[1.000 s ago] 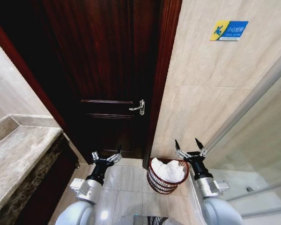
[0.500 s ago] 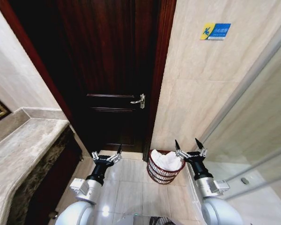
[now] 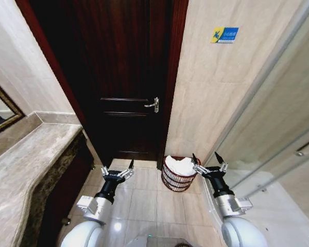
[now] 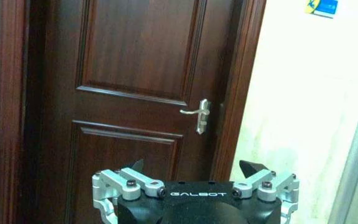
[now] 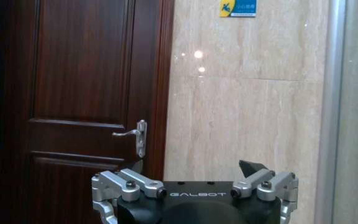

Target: Discard the used towel into the hamper.

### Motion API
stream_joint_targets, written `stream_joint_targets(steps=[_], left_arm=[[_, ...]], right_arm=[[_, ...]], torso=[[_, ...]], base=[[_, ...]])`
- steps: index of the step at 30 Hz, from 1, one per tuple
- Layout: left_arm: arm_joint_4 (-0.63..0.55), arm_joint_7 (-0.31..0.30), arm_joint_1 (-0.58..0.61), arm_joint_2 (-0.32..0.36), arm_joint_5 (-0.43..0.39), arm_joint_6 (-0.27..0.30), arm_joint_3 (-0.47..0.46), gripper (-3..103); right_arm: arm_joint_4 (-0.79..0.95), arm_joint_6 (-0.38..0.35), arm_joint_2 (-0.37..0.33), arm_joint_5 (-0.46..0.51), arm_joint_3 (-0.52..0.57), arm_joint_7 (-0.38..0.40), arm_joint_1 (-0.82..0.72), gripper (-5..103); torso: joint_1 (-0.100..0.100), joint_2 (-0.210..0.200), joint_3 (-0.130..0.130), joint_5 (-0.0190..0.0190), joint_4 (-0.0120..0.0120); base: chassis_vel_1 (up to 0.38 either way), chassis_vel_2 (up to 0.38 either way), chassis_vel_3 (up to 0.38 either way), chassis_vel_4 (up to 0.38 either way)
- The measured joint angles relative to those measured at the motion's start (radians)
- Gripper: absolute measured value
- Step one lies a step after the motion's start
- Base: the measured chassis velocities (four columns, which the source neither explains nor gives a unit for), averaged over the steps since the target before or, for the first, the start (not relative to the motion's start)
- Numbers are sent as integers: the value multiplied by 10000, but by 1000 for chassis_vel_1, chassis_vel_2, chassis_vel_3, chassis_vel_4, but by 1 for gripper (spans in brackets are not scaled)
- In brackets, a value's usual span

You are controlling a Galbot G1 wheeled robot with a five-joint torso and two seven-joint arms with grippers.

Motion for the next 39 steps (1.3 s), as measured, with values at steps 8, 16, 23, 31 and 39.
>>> stream_joint_targets(steps=[8, 16, 23, 31, 39], left_arm=[[0, 0, 0, 0, 0, 0, 0, 100], [0, 0, 0, 0, 0, 0, -1, 100], [0, 0, 0, 0, 0, 0, 0, 100], [1, 0, 0, 2, 0, 1, 0, 100], [-1, 0, 5, 1, 0, 0, 0, 100]], right_arm=[[0, 0, 0, 0, 0, 0, 0, 100], [0, 0, 0, 0, 0, 0, 0, 100], [0, 0, 0, 0, 0, 0, 2, 100], [2, 0, 1, -1, 0, 0, 0, 100], [3, -1, 0, -1, -1, 0, -6, 100]], torso=[[-5, 2, -2, -4, 1], [-4, 1, -1, -7, 2], [-2, 0, -1, 0, 2], [-7, 3, -3, -19, 0], [-17, 8, -6, 1, 2]], base=[[181, -166, -167, 168], [178, -185, -173, 174], [218, -216, -225, 210], [306, -329, -311, 311], [279, -282, -288, 293]])
